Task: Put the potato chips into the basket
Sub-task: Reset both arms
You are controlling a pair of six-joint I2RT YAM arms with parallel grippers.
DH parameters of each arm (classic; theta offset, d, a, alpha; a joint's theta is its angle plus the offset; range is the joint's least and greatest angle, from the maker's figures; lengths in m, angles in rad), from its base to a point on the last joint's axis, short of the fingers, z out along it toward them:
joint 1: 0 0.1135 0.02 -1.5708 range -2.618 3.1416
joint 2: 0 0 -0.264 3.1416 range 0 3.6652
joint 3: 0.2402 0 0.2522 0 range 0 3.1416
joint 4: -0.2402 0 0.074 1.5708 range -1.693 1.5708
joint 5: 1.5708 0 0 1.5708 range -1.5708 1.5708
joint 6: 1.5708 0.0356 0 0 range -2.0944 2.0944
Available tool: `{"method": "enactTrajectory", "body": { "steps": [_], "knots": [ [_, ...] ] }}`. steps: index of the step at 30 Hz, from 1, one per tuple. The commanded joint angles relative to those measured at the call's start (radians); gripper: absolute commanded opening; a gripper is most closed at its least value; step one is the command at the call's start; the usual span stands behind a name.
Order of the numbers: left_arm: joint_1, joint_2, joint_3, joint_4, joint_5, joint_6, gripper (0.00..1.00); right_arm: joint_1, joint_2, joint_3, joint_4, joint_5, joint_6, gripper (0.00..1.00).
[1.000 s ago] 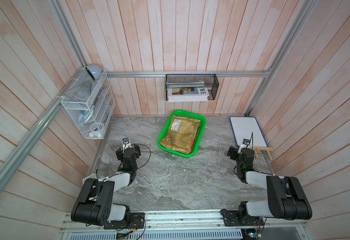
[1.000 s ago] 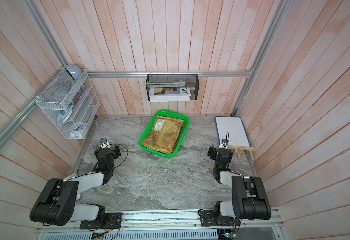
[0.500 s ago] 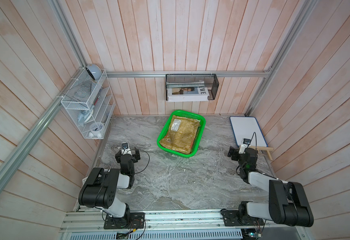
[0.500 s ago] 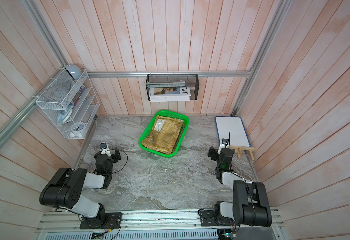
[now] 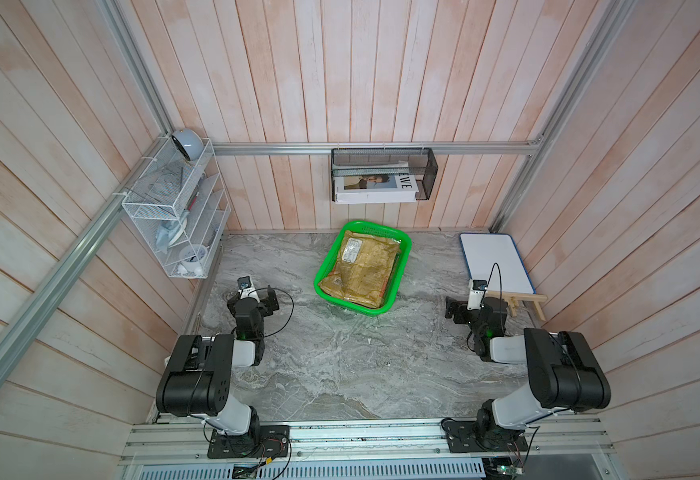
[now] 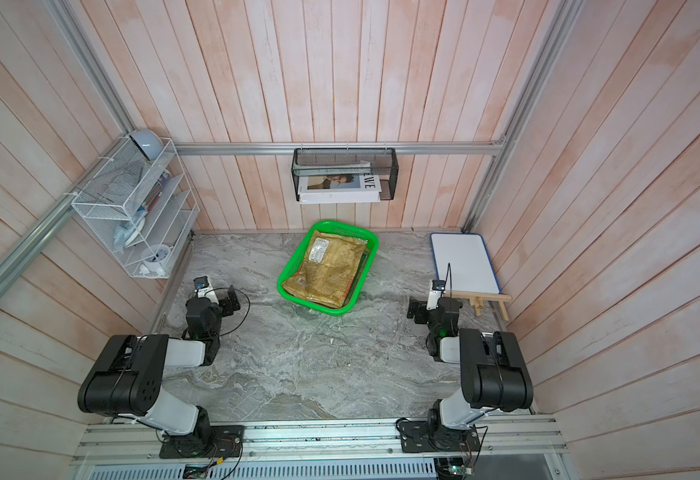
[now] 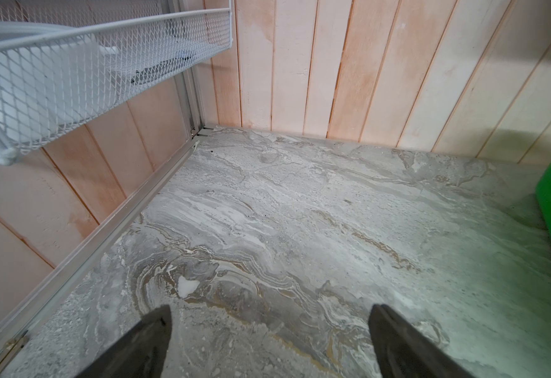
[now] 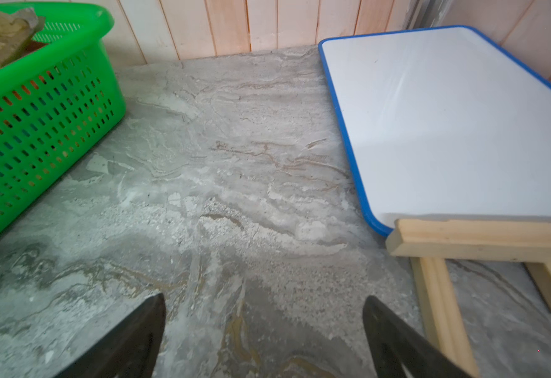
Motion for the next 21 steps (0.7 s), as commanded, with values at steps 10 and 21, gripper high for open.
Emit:
{"method": "enactTrajectory", "body": {
  "steps": [10,21],
  "knots": [
    [0.004,-0.006,0.009,-0.009,0.021,-0.012,1.0,0.017,0.006,0.005,0.083,0.059,0.01,0.98],
    [0.004,-0.006,0.009,-0.009,0.021,-0.012,1.0,0.013,0.007,0.004,0.086,0.05,0.011,0.98]
  ]
}}
